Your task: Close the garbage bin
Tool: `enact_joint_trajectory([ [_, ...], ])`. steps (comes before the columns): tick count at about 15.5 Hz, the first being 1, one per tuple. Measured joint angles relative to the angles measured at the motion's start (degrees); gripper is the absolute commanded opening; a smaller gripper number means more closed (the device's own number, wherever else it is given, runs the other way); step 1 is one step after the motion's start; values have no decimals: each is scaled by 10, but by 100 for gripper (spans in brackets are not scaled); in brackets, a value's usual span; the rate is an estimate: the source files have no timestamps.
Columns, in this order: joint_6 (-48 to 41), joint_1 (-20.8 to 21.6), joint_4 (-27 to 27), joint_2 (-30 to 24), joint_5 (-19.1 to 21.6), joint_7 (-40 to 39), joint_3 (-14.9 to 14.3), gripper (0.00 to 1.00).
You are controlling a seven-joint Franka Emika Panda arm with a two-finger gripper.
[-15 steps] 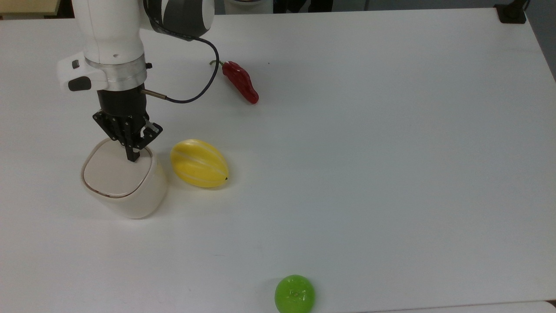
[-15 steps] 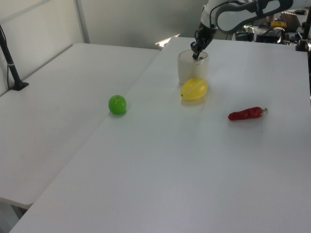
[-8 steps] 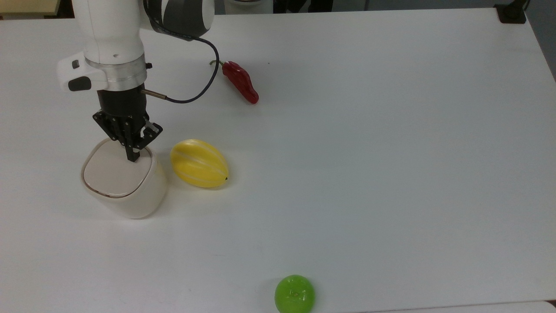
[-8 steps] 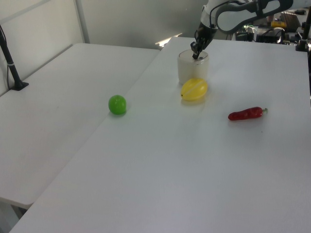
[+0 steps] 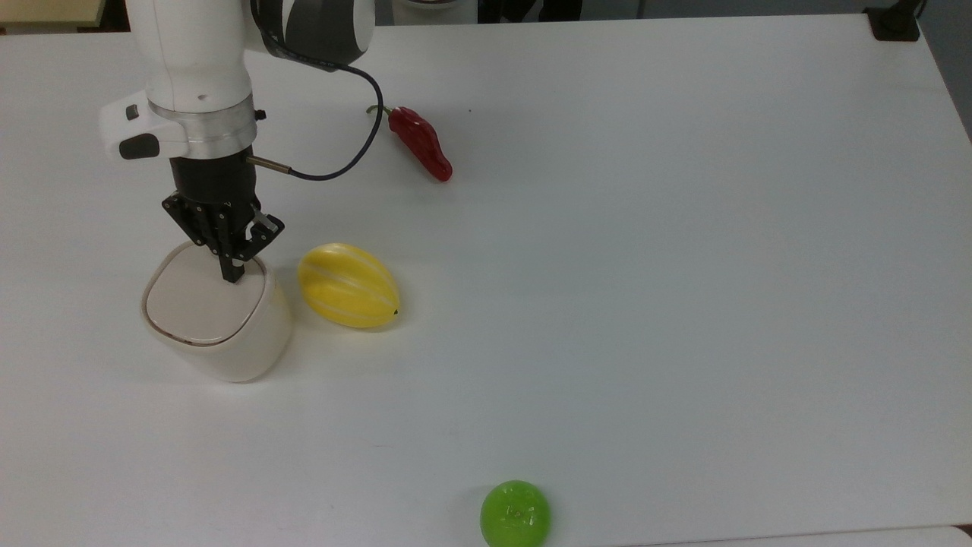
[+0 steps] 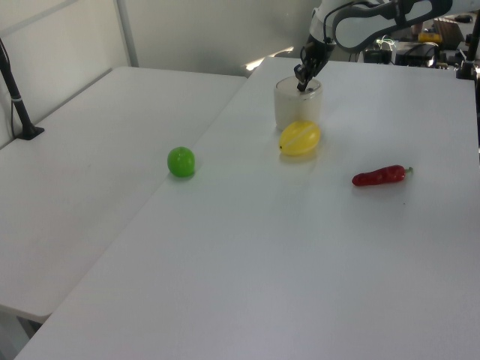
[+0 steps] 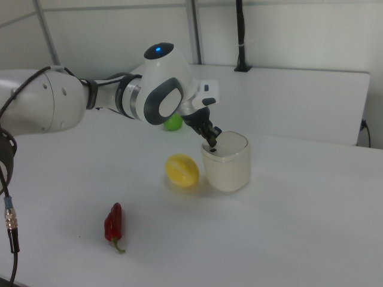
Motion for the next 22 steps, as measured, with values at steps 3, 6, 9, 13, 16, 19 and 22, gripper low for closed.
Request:
enact_joint_trajectory([
  [3, 0, 0, 1, 0, 0, 0, 0, 0],
  [6, -2, 0, 3, -4, 0, 0, 0, 0],
  [9, -40, 1, 9, -33, 0, 0, 0, 0],
  [13, -123, 10, 9, -92, 0, -2, 5, 0],
  [16, -222, 44, 9, -130, -8, -12, 6, 0],
  [19, -289, 83, 8, -157, -17, -24, 7, 0],
  [22, -350, 110, 7, -173, -17, -55, 8, 3],
])
